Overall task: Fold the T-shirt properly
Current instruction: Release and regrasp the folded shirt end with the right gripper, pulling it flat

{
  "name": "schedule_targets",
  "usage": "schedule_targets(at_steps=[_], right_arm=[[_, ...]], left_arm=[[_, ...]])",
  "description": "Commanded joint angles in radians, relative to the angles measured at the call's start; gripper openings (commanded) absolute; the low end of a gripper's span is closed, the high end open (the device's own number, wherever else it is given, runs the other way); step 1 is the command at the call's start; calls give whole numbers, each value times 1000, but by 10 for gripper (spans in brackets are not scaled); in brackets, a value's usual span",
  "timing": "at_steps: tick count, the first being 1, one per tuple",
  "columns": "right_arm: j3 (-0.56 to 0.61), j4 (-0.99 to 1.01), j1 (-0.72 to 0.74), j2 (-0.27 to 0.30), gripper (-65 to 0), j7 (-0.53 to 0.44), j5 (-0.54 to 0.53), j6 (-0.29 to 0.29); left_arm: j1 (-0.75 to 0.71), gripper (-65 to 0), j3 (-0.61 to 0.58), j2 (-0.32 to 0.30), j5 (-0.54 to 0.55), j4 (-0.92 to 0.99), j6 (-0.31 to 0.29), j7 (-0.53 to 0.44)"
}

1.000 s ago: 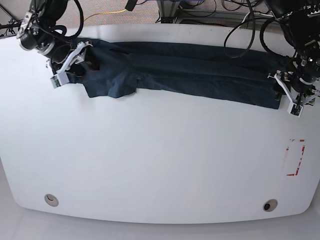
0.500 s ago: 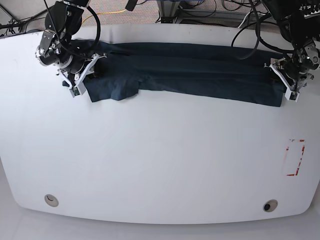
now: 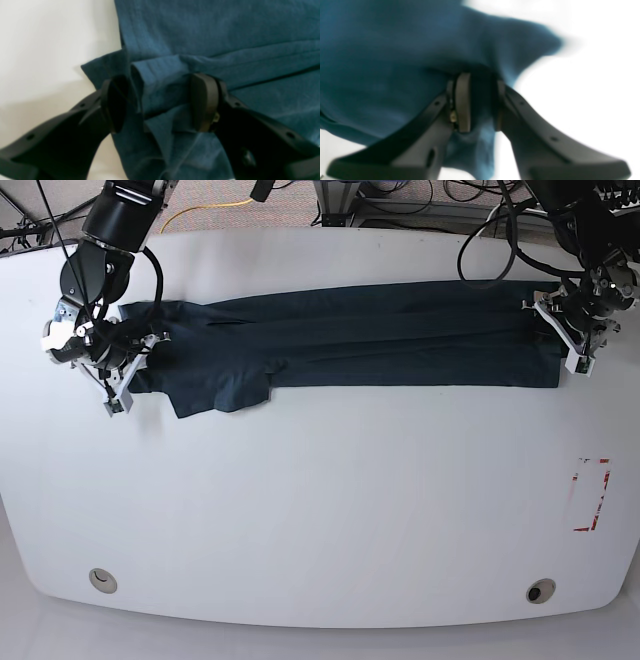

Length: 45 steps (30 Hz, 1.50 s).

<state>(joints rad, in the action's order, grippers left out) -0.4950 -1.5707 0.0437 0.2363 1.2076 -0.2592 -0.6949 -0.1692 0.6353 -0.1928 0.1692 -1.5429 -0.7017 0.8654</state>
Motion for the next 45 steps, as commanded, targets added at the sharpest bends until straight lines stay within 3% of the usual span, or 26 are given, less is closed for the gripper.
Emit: schedule_targets(at_steps=[1, 4, 7, 11, 17, 24, 30, 33, 37, 41, 45], right_arm=[[-1, -112, 45, 10, -395, 30, -32, -3], [3, -159, 71, -1, -255, 41, -30, -3], [5, -158, 86, -22, -179, 41, -28, -3], [5, -26, 157, -31, -178, 33, -28, -3], [9, 172, 218, -25, -178, -65, -30, -3], [9, 301, 259, -28, -178, -84, -30, -3], [126, 304, 253, -50, -182, -105, -30, -3], [143, 300, 235, -71, -263, -120, -28, -3], [143, 304, 235, -73, -461, -127, -28, -3], [143, 301, 233, -73, -620, -131, -28, -3], [138, 224, 226, -71, -650, -104, -35, -3]], left_arm=[[-34, -285, 2, -15, -41, -11, 4, 35], [-36, -285, 1, -15, -41, -11, 4, 35], [-40, -285, 2, -15, -41, -11, 4, 35], [-40, -285, 1, -14, -41, -11, 4, 35], [-42, -285, 5, -14, -41, -9, 4, 35], [-56, -285, 1, -9, -41, -11, 4, 35], [-56, -285, 1, -7, -41, -9, 4, 35], [-56, -285, 1, -7, -41, -9, 4, 35], [-56, -285, 5, -7, -44, -9, 4, 35], [-57, -285, 5, -10, -46, -5, 4, 35], [-57, -285, 5, -10, -47, -3, 4, 35]])
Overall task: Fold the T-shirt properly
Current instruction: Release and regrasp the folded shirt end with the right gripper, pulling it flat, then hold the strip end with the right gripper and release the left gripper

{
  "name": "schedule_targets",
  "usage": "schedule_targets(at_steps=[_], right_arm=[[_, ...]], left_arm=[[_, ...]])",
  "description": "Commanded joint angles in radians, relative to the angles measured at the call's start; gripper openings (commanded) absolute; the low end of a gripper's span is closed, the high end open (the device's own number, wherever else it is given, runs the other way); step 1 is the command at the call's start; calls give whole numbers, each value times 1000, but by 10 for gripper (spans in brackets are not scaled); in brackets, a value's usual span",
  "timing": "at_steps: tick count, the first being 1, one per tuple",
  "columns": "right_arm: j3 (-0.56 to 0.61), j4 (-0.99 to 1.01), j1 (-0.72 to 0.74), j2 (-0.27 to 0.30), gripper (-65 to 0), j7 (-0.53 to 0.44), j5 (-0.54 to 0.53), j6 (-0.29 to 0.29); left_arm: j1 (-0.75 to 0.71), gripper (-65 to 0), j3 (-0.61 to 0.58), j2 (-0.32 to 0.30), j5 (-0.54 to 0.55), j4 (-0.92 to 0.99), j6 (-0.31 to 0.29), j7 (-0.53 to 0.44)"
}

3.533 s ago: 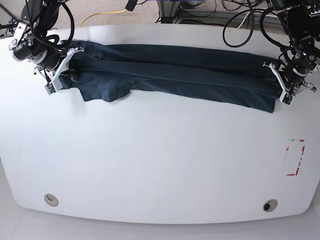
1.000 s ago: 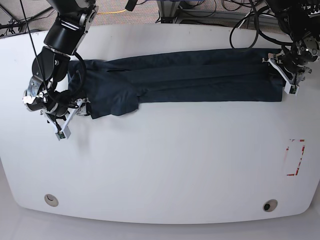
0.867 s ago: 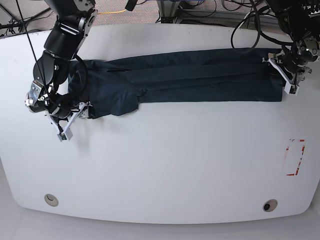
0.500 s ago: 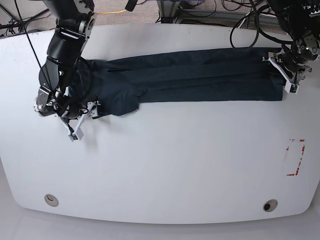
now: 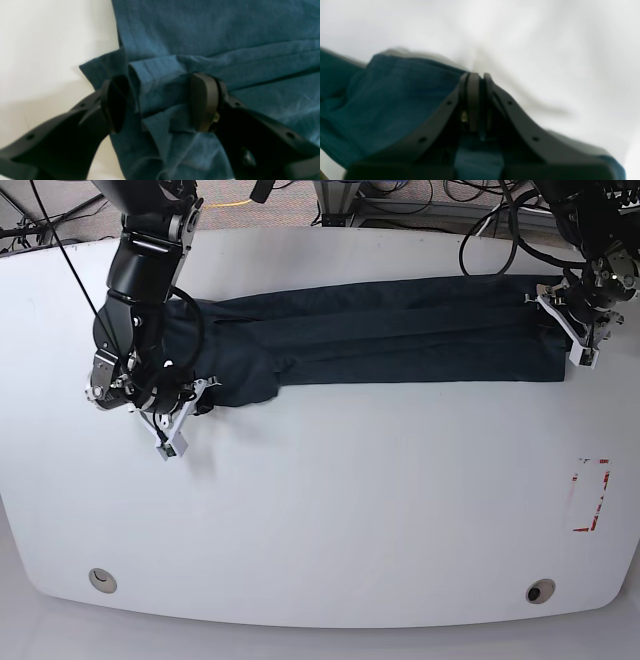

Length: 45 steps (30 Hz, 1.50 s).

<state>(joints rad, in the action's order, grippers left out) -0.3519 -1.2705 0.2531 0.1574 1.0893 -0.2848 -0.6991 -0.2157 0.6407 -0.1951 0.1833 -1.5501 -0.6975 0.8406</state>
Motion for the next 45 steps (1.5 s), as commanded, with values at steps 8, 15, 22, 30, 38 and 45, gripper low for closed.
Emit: schedule_targets(at_steps=[8, 15, 22, 30, 38, 45], right_arm=[[-22, -446, -93, -12, -650, 182, -12, 1], [-95, -593, -212, -42, -650, 233, -12, 1], [-97, -587, -283, -35, -596, 162, -3, 1], [-132, -567, -300, 21, -273, 125, -11, 1], [-155, -660, -370, -38, -233, 157, -189, 1], [-137, -555, -390, -89, -341, 182, -302, 1]], left_arm=[[-11, -285, -6, -5, -63, 6, -1, 59], [-11, -285, -8, -5, -63, 7, -1, 59], [-11, -285, -8, -11, -63, 7, -1, 59], [-9, -285, -8, -11, -57, 1, -1, 59], [34, -282, 0, -5, -54, -40, -1, 59], [86, -278, 37, 26, -52, -100, -1, 69]])
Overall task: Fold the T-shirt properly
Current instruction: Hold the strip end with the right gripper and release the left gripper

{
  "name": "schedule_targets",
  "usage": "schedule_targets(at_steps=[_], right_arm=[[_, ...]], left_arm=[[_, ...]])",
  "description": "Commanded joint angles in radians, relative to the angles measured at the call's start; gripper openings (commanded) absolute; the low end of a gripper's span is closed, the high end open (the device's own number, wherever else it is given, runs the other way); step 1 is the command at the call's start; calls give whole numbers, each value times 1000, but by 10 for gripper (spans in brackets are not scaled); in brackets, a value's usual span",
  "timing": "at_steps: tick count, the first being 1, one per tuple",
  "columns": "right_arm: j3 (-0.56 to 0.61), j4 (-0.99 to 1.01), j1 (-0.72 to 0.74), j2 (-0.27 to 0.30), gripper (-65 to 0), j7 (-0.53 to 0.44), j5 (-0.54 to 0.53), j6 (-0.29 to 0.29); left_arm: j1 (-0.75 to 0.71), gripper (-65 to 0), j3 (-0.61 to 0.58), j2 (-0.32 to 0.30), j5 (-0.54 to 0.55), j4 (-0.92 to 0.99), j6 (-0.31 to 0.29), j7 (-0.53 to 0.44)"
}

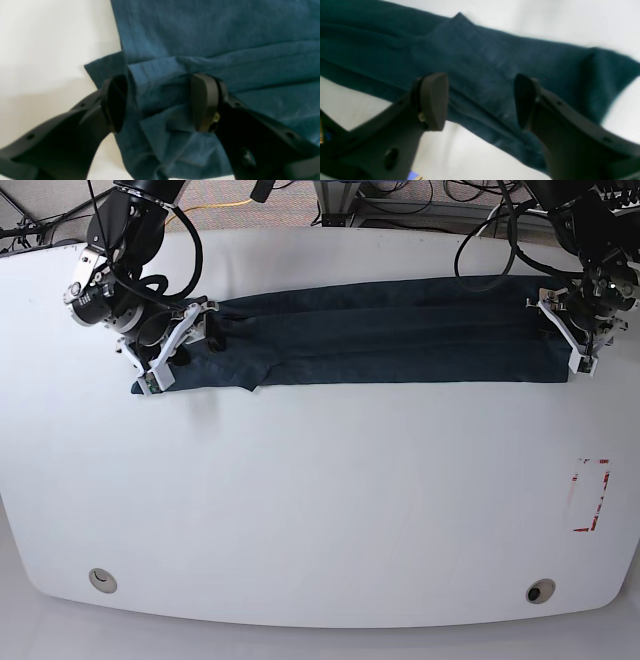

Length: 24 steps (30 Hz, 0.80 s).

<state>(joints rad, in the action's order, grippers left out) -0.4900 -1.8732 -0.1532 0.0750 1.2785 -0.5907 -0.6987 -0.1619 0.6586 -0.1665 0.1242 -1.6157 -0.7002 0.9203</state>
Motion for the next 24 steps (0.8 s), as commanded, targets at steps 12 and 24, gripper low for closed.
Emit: schedule_targets(at_steps=[12, 24], right_arm=[[9, 272, 14, 22, -468, -116, 61, 1], [9, 269, 16, 32, -469, -116, 59, 1]], left_arm=[[126, -156, 117, -44, 208, -38, 2, 243], [71, -154, 148, -110, 381, 179, 2, 273]])
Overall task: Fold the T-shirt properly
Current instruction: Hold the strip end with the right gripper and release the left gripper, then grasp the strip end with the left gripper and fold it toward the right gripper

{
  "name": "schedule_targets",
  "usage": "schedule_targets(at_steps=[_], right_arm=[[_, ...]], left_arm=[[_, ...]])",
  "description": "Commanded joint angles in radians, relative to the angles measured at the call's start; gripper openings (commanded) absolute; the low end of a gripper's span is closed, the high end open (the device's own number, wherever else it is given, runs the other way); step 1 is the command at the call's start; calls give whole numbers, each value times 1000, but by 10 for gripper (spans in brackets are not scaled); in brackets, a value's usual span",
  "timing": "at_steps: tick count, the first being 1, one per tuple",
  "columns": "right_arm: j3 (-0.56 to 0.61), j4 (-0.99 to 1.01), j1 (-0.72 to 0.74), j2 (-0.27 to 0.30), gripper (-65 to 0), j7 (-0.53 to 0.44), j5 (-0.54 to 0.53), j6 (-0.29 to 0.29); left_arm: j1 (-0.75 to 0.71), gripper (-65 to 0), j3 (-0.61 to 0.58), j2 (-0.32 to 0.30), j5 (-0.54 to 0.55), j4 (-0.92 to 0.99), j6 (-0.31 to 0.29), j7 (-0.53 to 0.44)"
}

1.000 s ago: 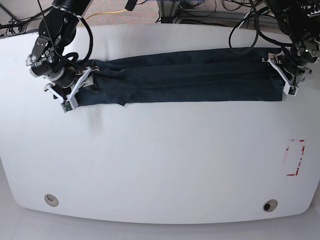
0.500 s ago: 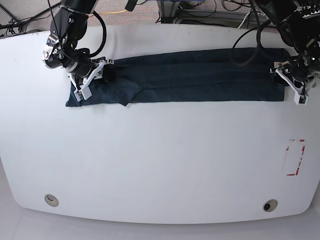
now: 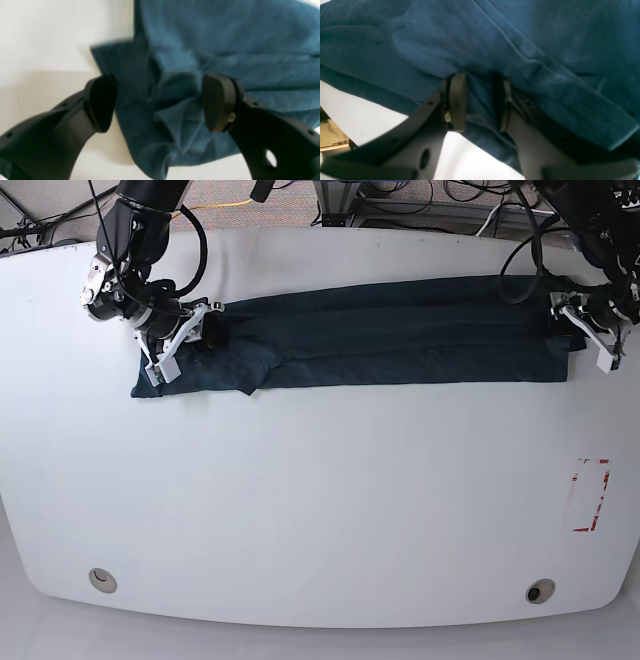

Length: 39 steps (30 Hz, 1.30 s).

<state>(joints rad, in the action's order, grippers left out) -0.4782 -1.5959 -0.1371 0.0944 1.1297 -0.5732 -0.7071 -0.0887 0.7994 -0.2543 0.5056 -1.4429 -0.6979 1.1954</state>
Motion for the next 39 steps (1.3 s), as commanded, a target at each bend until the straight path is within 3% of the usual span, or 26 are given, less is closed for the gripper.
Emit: schedule_targets(at_steps=[1, 9, 12, 14, 18, 19, 25, 30, 34, 39], right_arm=[[-3, -10, 0, 12, -469, 33, 42, 9], [-3, -50, -6, 8, -469, 33, 42, 9], [-3, -50, -6, 8, -469, 34, 42, 9], [-3, -50, -6, 8, -471, 34, 42, 9], [-3, -50, -6, 8, -471, 34, 42, 9], [-3, -50, -6, 8, -471, 34, 42, 9], [-3, -50, -9, 6, -472, 34, 42, 9], [-3, -50, -14, 6, -472, 34, 42, 9], [-3, -50, -16, 6, -472, 34, 42, 9], [-3, -50, -17, 6, -472, 34, 42, 9]], left_arm=[[-6, -154, 5, -23, 0, 12, 0, -4], [-30, -156, -22, -15, 1, 18, 0, -4], [-30, -193, -45, 3, 1, 18, 0, -4], [-30, -311, -45, 23, -6, 18, 0, -5], [-33, -618, -47, 45, -8, 14, 0, -39], [-35, -638, -48, 51, -8, 11, 0, -44], [-79, -614, -58, 69, -6, -189, 0, -47], [-130, -614, -143, 97, -6, -411, 0, -45], [-181, -613, -277, 97, -5, -539, 0, -45], [-187, -610, -447, 118, -2, -552, 0, -45]])
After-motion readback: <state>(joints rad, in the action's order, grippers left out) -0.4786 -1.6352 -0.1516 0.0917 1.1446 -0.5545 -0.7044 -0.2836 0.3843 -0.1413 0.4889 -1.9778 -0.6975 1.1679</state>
